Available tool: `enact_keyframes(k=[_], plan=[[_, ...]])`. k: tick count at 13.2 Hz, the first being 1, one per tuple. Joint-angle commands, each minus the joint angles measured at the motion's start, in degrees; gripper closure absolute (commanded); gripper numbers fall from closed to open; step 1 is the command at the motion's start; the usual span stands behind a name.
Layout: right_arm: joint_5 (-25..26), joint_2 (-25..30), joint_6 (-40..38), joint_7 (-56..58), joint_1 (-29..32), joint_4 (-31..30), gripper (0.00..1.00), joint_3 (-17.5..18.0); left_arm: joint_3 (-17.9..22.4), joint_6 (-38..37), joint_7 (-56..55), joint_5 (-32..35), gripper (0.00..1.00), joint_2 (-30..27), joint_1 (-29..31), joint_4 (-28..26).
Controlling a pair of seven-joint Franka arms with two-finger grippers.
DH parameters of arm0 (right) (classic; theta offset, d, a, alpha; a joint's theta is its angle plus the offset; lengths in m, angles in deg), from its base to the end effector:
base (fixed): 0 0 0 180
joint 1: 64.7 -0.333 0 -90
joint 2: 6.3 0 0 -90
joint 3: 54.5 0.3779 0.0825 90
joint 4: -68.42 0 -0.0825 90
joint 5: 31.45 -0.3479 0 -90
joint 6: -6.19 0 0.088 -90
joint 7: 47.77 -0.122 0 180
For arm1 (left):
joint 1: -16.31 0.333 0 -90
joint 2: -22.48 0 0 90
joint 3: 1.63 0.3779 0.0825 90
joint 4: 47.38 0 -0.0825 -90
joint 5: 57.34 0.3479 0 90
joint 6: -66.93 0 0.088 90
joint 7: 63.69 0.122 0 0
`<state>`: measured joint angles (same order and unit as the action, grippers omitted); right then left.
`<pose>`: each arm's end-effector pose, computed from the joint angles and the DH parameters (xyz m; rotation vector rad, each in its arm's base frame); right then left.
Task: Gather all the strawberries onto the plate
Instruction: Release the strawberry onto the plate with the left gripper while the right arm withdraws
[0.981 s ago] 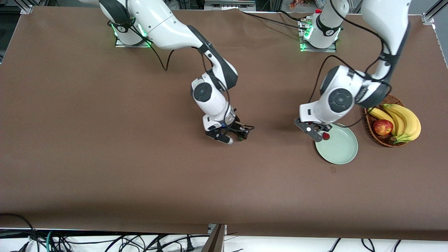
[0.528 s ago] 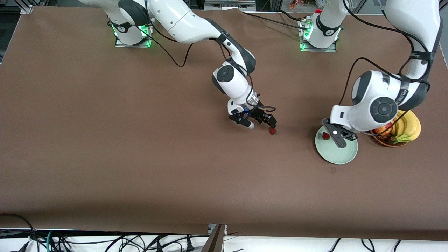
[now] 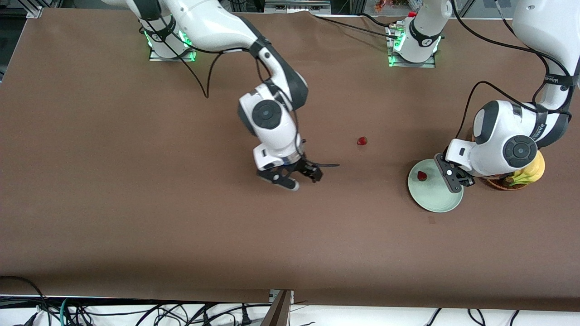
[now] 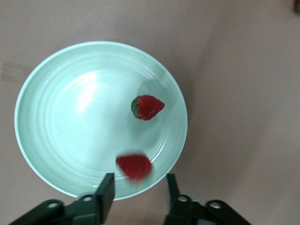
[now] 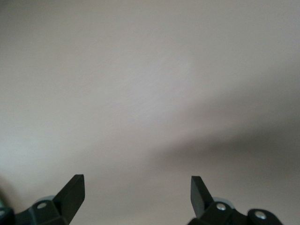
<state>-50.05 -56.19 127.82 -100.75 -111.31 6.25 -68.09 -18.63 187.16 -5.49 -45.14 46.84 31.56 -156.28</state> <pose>0.6203 0.5112 0.3637 -2.8699 0.5725 -0.0811 0.6002 0.0100 0.3355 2.5707 -1.6847 -0.3108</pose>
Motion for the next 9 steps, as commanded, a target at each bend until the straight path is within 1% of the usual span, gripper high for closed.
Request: enact_keyframes(k=[1, 2, 3, 5, 6, 8, 9], plan=[[0.76, 6.72, -13.03, 8.32, 2.65, -1.72, 0.00, -4.31, -1.54, -1.13, 0.95, -0.93, 0.00, -0.36, 0.13, 1.23], [0.67, 9.18, -17.26, 9.99, 2.75, -2.59, 0.00, -6.60, -1.63, -1.92, 0.86, -2.86, 0.00, -0.45, 0.13, 1.32], [0.67, 11.64, -19.22, 12.79, 2.75, -4.34, 0.00, -8.45, -1.63, -2.54, 0.69, -4.70, 0.00, -0.54, 0.13, 1.40], [0.67, 17.96, -20.90, 18.95, 2.75, -10.04, 0.00, -10.66, -1.81, -2.72, -1.85, -9.19, 0.00, -0.98, -0.74, 1.58], [0.93, 21.21, -21.26, 20.88, 2.75, -12.77, 0.00, -11.54, -3.20, -2.89, -5.52, -9.73, 0.00, -0.98, -1.62, 2.63], [1.11, 27.45, -21.44, 24.75, 2.75, -18.74, 0.00, -13.03, -5.75, -6.48, -15.96, -9.73, 0.00, -0.54, -3.29, 5.43], [1.89, 30.70, -21.52, 26.42, 2.75, -21.29, 0.00, -13.82, -6.03, -7.63, -22.71, -9.73, 0.00, -0.45, -5.47, 6.49]])
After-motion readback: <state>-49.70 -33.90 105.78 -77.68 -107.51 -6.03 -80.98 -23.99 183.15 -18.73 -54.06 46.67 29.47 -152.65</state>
